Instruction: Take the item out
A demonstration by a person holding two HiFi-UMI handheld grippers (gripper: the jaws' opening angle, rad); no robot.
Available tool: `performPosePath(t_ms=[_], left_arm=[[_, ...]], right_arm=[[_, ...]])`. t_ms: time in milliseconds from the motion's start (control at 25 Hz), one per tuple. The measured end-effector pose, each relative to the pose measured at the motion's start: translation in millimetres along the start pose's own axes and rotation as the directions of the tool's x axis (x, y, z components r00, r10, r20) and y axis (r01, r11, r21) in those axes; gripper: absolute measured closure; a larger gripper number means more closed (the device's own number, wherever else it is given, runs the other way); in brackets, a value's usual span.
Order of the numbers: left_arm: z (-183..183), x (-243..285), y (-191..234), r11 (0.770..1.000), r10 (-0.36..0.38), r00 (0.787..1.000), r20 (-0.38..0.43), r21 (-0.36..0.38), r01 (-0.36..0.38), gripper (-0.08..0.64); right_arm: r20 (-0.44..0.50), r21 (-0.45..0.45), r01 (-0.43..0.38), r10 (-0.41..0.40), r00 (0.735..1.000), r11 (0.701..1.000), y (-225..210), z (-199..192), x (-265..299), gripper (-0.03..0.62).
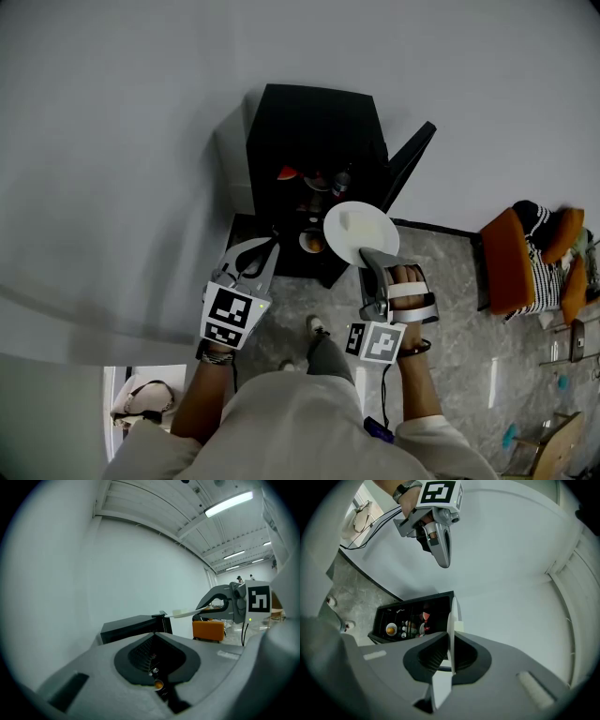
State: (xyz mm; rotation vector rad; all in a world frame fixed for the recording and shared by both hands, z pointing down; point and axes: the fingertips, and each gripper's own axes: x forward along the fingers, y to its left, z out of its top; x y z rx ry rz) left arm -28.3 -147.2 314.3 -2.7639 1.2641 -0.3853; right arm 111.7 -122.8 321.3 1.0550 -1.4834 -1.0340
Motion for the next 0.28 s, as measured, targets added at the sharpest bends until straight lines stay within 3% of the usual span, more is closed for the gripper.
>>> performPosePath(t_ms=[280], left_arm=[[0.8, -0.6, 0.9, 1.000, 0.005, 1.000, 0.000, 0.003, -0.005, 0.554]], right_arm=[[0.000, 0.002, 0.002, -0.002, 1.000, 1.000, 0.2, -0.7, 0.8, 0.571]])
